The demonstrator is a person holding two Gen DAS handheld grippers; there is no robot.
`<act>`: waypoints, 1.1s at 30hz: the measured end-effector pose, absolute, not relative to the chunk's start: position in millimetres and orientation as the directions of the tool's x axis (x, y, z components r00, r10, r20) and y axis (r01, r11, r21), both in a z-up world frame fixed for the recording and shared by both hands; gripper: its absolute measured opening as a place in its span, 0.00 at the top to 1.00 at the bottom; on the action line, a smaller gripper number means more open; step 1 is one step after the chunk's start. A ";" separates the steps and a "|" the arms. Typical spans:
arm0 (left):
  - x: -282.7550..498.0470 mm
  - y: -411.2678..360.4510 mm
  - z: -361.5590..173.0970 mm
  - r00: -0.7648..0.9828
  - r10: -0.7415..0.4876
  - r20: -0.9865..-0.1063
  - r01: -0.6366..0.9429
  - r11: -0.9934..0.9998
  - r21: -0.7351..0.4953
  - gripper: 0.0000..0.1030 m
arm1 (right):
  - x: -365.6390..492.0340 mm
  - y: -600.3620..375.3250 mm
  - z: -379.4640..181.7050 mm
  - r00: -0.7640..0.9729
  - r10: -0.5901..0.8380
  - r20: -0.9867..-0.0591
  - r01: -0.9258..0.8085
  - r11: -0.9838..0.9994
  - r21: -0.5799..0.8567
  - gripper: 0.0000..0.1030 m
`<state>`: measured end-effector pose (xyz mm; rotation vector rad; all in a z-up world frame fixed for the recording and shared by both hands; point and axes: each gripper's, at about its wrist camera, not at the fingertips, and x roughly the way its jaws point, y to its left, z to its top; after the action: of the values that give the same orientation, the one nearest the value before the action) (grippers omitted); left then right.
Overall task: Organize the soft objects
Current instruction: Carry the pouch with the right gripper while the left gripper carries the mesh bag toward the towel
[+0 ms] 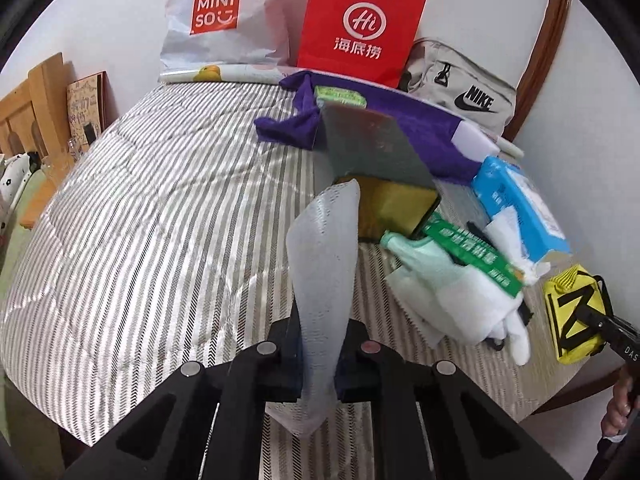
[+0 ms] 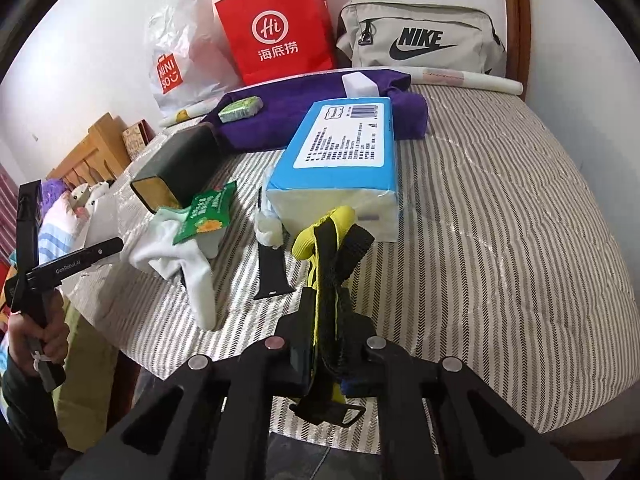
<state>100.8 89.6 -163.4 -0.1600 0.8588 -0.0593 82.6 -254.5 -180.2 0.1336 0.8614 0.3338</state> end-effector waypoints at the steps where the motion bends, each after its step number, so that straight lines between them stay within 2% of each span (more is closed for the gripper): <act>1: 100.9 89.0 -159.0 0.654 -0.120 -0.747 -0.008 0.986 -0.166 0.90 | 81.7 -256.1 -176.3 0.607 0.347 -0.715 -0.235 0.938 0.256 0.91; 15: 126.1 76.2 -118.4 0.672 -0.135 -0.728 0.042 0.988 -0.145 0.90 | 86.7 -263.4 -111.9 0.668 0.382 -0.639 -0.295 0.924 0.244 0.91; 33: 221.8 70.7 -80.7 0.662 -0.114 -0.741 0.054 0.993 -0.105 0.90 | 202.7 -233.9 -72.9 0.705 0.397 -0.588 -0.341 0.916 0.210 0.91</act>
<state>221.8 70.7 -80.7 -0.0759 0.8423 -0.0951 202.7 -233.9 -72.9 0.0879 0.6739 0.4109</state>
